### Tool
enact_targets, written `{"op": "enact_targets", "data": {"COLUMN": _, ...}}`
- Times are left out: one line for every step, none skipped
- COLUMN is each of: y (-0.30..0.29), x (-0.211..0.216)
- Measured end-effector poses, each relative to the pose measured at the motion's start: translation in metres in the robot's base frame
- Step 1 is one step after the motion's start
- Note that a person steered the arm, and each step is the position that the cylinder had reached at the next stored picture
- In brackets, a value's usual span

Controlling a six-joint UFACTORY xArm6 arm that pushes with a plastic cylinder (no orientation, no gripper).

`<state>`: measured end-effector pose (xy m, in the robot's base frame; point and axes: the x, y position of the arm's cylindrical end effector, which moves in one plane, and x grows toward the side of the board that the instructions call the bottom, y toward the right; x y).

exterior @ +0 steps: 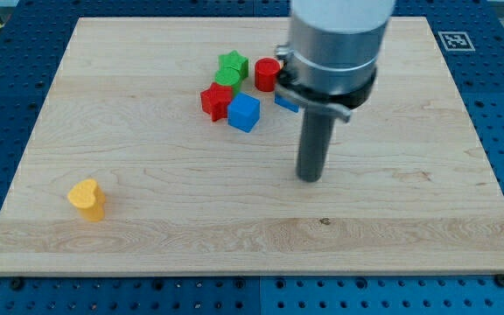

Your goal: Slide the blue cube along with the red star slightly left

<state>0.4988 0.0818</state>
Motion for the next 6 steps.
{"op": "enact_targets", "data": {"y": -0.005, "x": -0.030}}
{"op": "enact_targets", "data": {"y": -0.050, "x": -0.034}}
{"op": "enact_targets", "data": {"y": -0.046, "x": -0.061}}
{"op": "enact_targets", "data": {"y": -0.030, "x": -0.086}}
{"op": "enact_targets", "data": {"y": -0.059, "x": -0.091}}
{"op": "enact_targets", "data": {"y": -0.085, "x": -0.089}}
